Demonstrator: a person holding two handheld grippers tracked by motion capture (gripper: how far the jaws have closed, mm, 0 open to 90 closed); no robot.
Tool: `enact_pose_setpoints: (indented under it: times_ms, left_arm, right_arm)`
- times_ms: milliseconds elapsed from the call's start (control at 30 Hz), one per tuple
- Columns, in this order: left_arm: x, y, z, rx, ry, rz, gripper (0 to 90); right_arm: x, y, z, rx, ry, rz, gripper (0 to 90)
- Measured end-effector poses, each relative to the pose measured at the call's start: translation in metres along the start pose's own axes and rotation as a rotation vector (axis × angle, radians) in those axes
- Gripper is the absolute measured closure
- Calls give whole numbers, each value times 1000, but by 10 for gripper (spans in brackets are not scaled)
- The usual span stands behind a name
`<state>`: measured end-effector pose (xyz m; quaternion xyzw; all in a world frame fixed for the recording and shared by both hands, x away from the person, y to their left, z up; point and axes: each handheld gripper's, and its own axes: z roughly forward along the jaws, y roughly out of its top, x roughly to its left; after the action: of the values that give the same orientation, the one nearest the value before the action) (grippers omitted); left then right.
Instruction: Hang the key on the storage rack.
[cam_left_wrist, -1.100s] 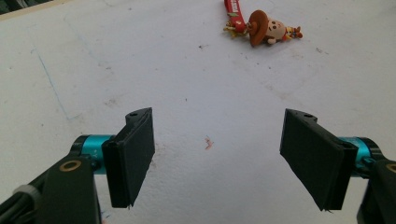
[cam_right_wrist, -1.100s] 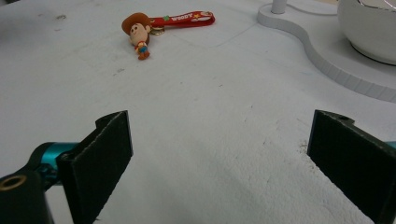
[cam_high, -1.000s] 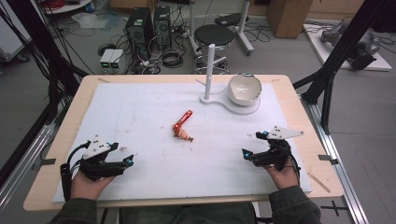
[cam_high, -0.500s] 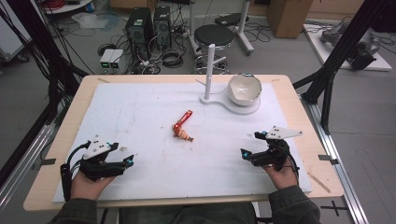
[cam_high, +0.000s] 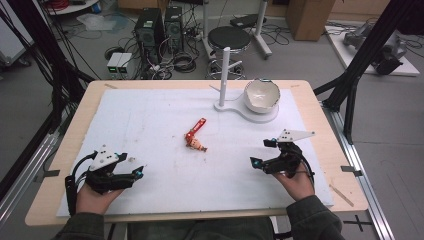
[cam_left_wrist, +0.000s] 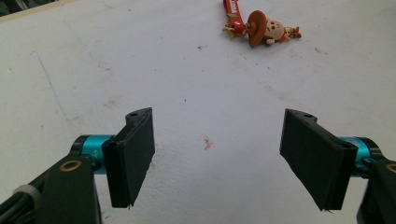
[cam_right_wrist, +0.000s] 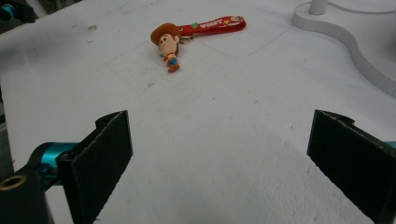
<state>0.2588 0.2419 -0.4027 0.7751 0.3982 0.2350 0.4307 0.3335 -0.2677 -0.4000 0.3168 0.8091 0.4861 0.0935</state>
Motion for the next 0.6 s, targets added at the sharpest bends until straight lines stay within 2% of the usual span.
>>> enact_pose_setpoints:
  times_ms: [133, 167, 267, 333, 400, 467, 533, 600]
  left_arm:
    - [1, 0, -1, 1, 1, 4, 267]
    - [1, 0, -1, 3, 1, 6, 267]
    - [1, 0, 0, 0, -1, 5, 266]
    - [1, 0, 0, -3, -1, 0, 267]
    - [0, 0, 0, -4, -3, -1, 266]
    - [0, 0, 0, -4, -1, 0, 267]
    - [0, 0, 0, -2, -1, 6, 267]
    - [-1, 1, 0, -5, -2, 5, 267]
  right_arm:
    - [-3, 12, 5, 3, 16, 31, 61]
    - [-3, 12, 5, 3, 16, 31, 61]
    - [-3, 27, 12, 1, 15, 6, 62]
    - [-1, 35, 17, 15, 18, -2, 83]
    - [1, 42, 21, 14, 25, -7, 141]
    - [3, 49, 27, 5, 31, -20, 151]
    - [3, 54, 34, 17, 34, -19, 151]
    - [3, 61, 42, 34, 41, 2, 152]
